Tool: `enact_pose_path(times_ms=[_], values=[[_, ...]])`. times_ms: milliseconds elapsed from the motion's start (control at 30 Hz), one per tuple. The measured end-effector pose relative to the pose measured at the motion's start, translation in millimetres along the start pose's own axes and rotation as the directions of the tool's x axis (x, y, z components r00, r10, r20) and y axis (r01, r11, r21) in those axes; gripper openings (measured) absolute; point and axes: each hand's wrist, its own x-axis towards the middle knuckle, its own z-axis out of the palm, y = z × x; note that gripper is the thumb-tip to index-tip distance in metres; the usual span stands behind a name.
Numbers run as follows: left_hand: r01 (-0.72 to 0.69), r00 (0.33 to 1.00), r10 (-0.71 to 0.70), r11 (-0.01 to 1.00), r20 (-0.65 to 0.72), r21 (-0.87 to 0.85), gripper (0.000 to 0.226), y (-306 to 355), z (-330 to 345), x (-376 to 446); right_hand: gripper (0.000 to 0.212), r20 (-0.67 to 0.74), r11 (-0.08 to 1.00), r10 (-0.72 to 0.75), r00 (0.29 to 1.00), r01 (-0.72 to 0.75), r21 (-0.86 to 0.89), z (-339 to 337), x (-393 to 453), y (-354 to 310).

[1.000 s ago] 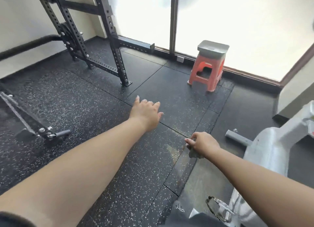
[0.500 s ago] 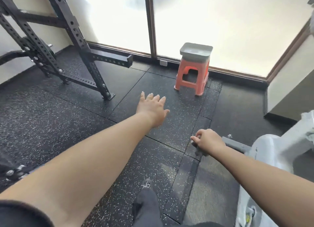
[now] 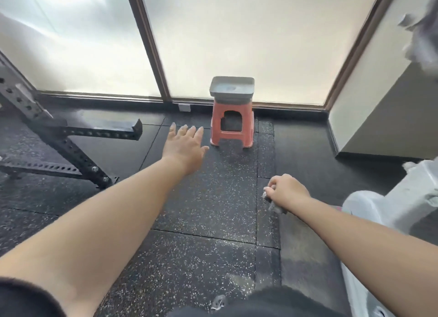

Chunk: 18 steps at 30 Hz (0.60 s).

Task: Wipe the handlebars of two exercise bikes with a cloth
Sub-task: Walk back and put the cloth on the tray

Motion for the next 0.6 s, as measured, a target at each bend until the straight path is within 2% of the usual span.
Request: enact_pose_path(times_ms=[133, 333, 600], values=[[0.020, 1.000, -0.020, 0.997, 0.004, -0.078, 0.062, -12, 0, 55, 0.017, -0.022, 0.999, 0.041, 0.999, -0.040, 0.026, -11, 34, -12], [-0.165, 0.986, 0.164, 0.986, -0.018, -0.028, 0.060, 4, 10, 128, 0.020, -0.023, 0.996, 0.085, 0.996, -0.085, 0.015, -24, 105, -16], [-0.158, 0.986, 0.153, 0.983, -0.063, -0.089, 0.063, -7, -14, 269, 0.018, 0.007, 0.994, 0.101, 0.995, -0.101, 0.032, -67, 240, -32]])
